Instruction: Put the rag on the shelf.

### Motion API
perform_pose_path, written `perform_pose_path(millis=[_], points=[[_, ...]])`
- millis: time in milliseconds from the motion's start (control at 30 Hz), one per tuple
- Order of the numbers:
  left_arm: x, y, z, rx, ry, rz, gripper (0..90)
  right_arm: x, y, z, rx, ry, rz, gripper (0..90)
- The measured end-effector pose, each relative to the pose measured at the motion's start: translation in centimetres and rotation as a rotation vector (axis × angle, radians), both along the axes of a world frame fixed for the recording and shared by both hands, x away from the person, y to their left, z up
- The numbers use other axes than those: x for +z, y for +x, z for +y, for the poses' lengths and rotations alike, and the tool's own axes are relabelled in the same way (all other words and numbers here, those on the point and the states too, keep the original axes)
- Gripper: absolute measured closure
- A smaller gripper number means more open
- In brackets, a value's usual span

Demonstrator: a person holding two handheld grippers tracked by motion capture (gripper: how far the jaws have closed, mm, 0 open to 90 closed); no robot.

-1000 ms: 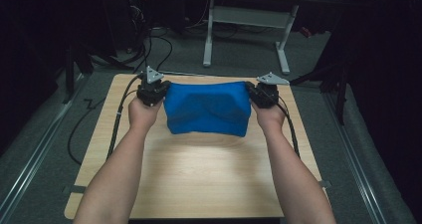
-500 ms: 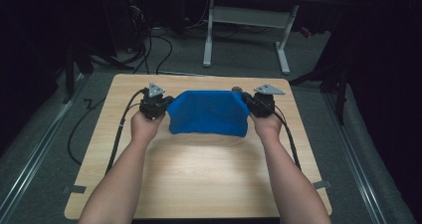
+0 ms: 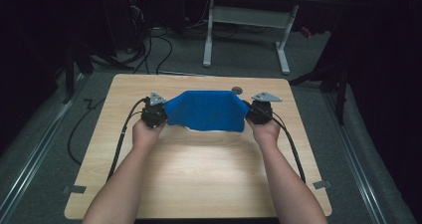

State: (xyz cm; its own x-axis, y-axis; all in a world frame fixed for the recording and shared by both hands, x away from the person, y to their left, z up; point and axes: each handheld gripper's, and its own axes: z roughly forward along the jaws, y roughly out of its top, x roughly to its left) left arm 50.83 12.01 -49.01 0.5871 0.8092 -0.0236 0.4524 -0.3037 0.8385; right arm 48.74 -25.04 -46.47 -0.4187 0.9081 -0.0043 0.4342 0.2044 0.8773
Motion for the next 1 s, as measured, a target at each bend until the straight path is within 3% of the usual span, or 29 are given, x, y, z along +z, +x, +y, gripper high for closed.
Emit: perform_pose_path(millis=[400,800,1000], points=[[-1.4,-0.7,0.4,0.004,-0.008,0.023,88.1,-2.2,-0.4,0.1,-0.002,0.000,0.040,88.3],[-1.2,-0.9,0.4,0.006,-0.015,0.016,86.5,-2.4,-0.8,-0.2,-0.010,0.005,0.031,85.9],[-0.9,-0.8,0.8,0.036,-0.024,0.017,73.9,-2.1,-0.8,-0.7,-0.029,0.006,0.029,78.6]])
